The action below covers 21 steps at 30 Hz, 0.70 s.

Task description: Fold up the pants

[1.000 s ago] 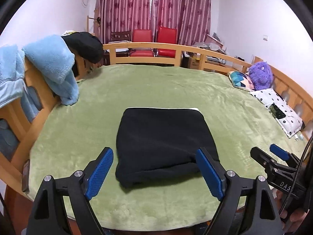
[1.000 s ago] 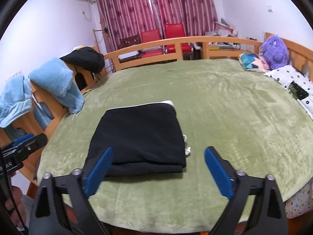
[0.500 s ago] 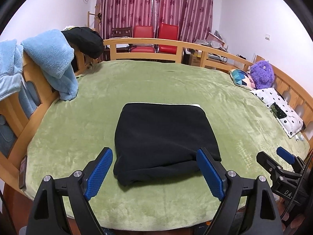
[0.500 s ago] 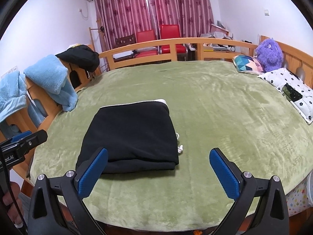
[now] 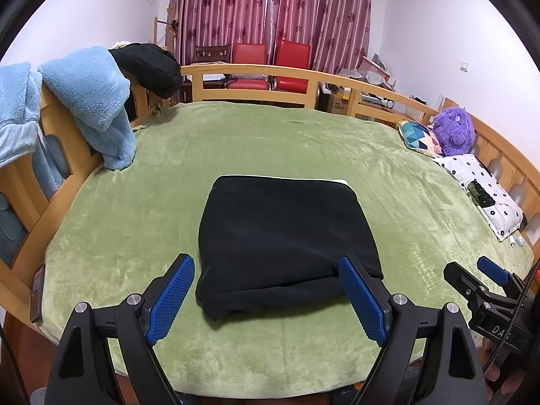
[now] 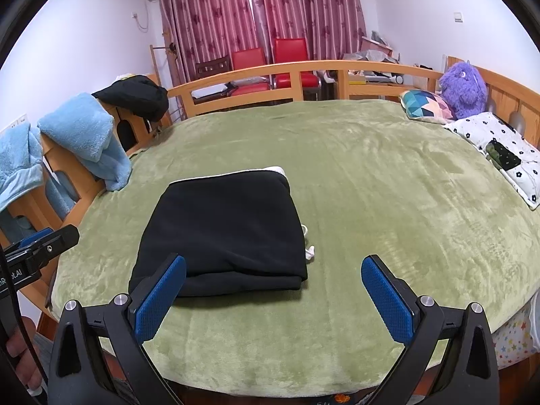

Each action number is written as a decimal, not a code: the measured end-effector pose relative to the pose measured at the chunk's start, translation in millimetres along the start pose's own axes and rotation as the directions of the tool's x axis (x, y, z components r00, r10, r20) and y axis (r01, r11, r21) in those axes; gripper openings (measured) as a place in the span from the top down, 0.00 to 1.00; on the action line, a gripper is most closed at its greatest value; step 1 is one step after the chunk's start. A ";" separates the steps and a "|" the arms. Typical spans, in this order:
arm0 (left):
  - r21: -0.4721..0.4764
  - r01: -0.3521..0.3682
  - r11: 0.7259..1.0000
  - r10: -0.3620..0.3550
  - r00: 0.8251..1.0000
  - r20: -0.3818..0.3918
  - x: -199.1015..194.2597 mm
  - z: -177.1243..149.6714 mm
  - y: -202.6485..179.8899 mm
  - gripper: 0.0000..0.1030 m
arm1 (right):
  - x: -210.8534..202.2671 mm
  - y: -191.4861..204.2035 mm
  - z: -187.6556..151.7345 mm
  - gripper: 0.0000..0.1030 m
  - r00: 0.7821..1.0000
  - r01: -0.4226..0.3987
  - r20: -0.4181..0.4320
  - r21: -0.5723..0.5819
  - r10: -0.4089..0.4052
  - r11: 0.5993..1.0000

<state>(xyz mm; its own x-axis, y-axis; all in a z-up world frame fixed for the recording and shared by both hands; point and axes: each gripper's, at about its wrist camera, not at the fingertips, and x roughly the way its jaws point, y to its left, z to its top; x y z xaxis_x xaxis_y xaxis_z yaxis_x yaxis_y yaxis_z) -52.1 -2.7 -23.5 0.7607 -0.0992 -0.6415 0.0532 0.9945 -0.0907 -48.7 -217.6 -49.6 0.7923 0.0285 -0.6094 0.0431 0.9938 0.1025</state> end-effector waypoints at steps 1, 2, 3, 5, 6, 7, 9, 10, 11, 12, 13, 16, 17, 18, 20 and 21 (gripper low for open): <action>0.001 0.003 1.000 -0.003 1.000 0.000 0.0 -0.1 0.1 0.15 | -0.3 0.9 0.1 0.01 1.000 0.001 0.002 -0.002 -0.001 1.000; 0.001 0.005 1.000 -0.005 1.000 -0.001 0.3 0.1 0.4 0.15 | -0.5 0.9 0.5 0.01 1.000 0.001 0.003 -0.005 -0.001 1.000; 0.000 0.004 1.000 -0.004 1.000 -0.001 0.6 -0.1 0.9 0.15 | -0.3 0.8 0.6 0.01 1.000 0.001 0.002 -0.007 -0.001 1.000; 0.001 0.007 1.000 -0.007 1.000 -0.002 0.9 0.4 1.6 0.15 | 0.1 0.1 0.7 0.01 1.000 -0.001 0.001 -0.008 0.001 1.000; 0.000 0.009 1.000 -0.009 1.000 -0.002 1.2 0.3 2.4 0.15 | 0.2 0.3 0.5 0.01 1.000 0.000 0.000 -0.008 0.000 1.000; 0.000 0.009 1.000 -0.009 1.000 -0.002 1.4 0.2 3.3 0.15 | 0.0 0.4 0.7 0.01 1.000 0.002 0.001 -0.009 -0.001 1.000; 0.001 0.011 1.000 -0.011 1.000 -0.003 1.9 0.7 4.2 0.15 | 0.4 -0.7 1.1 0.01 1.000 -0.001 0.000 -0.009 0.001 1.000; 0.001 0.012 1.000 -0.012 1.000 -0.002 1.9 0.5 4.0 0.15 | 0.3 -0.6 1.1 0.01 1.000 -0.002 0.002 -0.009 0.002 1.000; 0.000 0.012 1.000 -0.012 1.000 -0.002 1.9 0.2 4.3 0.15 | 0.5 -0.2 1.0 0.01 1.000 -0.001 0.002 -0.009 0.001 1.000; 0.000 0.011 1.000 -0.011 1.000 -0.002 1.9 0.4 4.2 0.15 | 0.6 -0.1 0.9 0.01 1.000 -0.001 0.001 -0.009 0.001 1.000; 0.000 0.013 1.000 -0.013 1.000 -0.003 2.1 0.5 4.6 0.15 | 0.9 0.0 0.7 0.01 1.000 -0.001 0.000 -0.009 0.001 1.000; -0.001 0.015 1.000 -0.015 1.000 -0.005 2.5 0.3 5.6 0.15 | 1.6 -0.1 0.5 0.01 1.000 -0.002 0.000 -0.012 0.002 1.000; 0.000 0.014 1.000 -0.014 1.000 -0.004 2.1 0.5 4.9 0.15 | 1.9 0.5 0.2 0.01 1.000 -0.002 -0.001 -0.013 0.002 1.000; 0.000 0.014 1.000 -0.014 1.000 -0.003 2.0 0.3 4.9 0.15 | 2.2 -0.2 0.3 0.01 1.000 -0.003 -0.001 -0.014 0.003 1.000; -0.002 0.014 1.000 -0.014 1.000 -0.004 1.9 0.4 4.4 0.15 | 2.1 -0.2 0.4 0.01 1.000 -0.004 0.000 -0.014 0.004 1.000; -0.003 0.015 1.000 -0.015 1.000 -0.005 1.9 -0.2 5.2 0.15 | 2.5 0.4 0.1 0.01 1.000 -0.003 0.001 -0.014 0.003 1.000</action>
<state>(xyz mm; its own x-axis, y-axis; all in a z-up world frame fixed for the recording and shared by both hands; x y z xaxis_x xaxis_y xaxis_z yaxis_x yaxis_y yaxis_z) -50.5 2.4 -25.3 0.7567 -0.1144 -0.6437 0.0628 0.9927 -0.1025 -46.7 -217.1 -50.9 0.7933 0.0315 -0.6080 0.0323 0.9951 0.0937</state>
